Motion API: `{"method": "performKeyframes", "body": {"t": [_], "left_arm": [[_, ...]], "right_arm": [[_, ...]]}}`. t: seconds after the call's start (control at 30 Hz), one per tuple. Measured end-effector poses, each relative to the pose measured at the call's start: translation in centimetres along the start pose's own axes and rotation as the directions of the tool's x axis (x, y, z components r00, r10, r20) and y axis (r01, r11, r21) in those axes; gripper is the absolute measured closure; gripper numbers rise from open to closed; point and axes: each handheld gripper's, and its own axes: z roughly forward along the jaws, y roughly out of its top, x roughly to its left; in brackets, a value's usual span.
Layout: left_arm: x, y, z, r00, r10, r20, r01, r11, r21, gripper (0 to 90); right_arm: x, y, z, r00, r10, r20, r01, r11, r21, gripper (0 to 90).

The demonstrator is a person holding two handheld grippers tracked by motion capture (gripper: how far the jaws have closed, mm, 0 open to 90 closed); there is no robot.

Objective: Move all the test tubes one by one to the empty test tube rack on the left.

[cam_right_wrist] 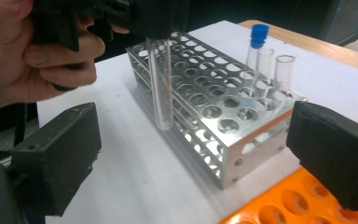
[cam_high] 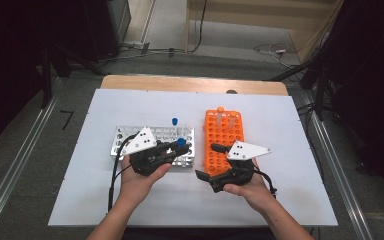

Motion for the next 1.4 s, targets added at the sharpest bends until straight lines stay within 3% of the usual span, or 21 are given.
{"method": "performKeyframes", "body": {"t": [0.57, 0.8, 1.03, 1.4], "left_arm": [[2.5, 0.5, -1.5, 0.9958, -0.007, -0.091, 0.006, 0.9998, -0.019, 77.0], [4.4, 1.0, -2.2, 0.9887, -0.029, -0.147, 0.022, 0.9986, -0.049, 77.0], [5.7, 1.0, -1.6, 0.9830, -0.027, -0.182, 0.018, 0.9987, -0.047, 77.0], [7.4, 0.9, -0.1, 0.9629, -0.034, -0.268, 0.019, 0.9981, -0.058, 77.0]], "right_arm": [[-2.3, -2.2, -4.3, 0.9977, 0.036, 0.057, -0.036, 0.999, -0.006, 0.0], [-2.9, -3.4, -5.8, 0.9954, 0.047, 0.084, -0.048, 0.999, 0.004, 0.1], [-3.3, -4.7, -7.3, 0.9920, 0.062, 0.110, -0.064, 0.998, 0.014, 0.1], [-4.2, -6.6, -9.5, 0.9841, 0.098, 0.148, -0.104, 0.994, 0.028, 0.8]]}}
